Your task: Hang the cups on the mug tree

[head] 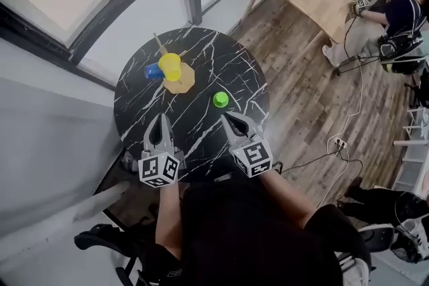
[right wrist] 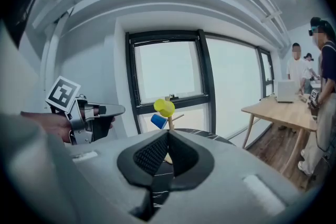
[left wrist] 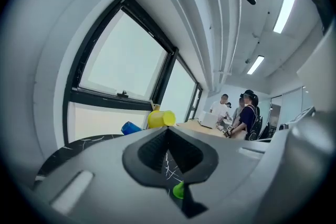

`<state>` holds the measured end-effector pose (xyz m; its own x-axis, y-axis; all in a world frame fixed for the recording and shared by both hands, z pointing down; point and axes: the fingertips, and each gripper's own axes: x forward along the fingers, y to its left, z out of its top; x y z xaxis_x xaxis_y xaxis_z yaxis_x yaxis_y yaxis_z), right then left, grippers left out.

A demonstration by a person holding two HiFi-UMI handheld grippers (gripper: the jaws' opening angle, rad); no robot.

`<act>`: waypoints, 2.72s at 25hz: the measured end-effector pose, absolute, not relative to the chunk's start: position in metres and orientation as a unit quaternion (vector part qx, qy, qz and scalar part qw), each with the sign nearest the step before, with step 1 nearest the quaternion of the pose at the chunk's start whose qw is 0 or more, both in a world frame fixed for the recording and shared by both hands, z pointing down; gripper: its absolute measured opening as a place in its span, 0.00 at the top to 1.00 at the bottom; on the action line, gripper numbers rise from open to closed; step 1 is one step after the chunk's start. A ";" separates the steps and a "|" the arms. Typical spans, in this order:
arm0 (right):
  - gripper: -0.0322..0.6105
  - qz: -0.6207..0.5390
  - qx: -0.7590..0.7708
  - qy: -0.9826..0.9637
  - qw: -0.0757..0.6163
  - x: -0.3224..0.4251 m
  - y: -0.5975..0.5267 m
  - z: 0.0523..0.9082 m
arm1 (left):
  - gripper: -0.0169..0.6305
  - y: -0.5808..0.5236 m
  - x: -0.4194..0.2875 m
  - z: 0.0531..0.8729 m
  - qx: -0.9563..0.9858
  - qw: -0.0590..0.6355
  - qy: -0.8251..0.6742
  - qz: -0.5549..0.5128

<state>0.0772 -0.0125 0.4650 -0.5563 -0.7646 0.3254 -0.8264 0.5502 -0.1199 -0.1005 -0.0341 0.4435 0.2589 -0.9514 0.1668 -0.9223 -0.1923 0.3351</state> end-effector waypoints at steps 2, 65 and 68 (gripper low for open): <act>0.95 0.128 0.440 -0.882 0.115 0.093 -0.012 0.462 | 0.97 -0.022 -0.080 0.438 0.765 0.172 -0.620 -0.028; 0.61 0.185 0.409 -0.856 0.258 0.112 -0.082 0.674 | 0.97 0.035 -0.021 0.463 0.715 0.171 -0.678 -0.001; 0.61 0.186 0.404 -0.866 0.229 0.117 -0.074 0.640 | 0.97 0.043 -0.017 0.451 0.709 0.161 -0.686 -0.008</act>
<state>0.1170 -0.0739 0.6404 -0.5687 -0.6145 0.5468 -0.7846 0.6049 -0.1362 -0.0169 0.0433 0.4512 0.0583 -0.9760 0.2098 -0.9708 -0.0065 0.2396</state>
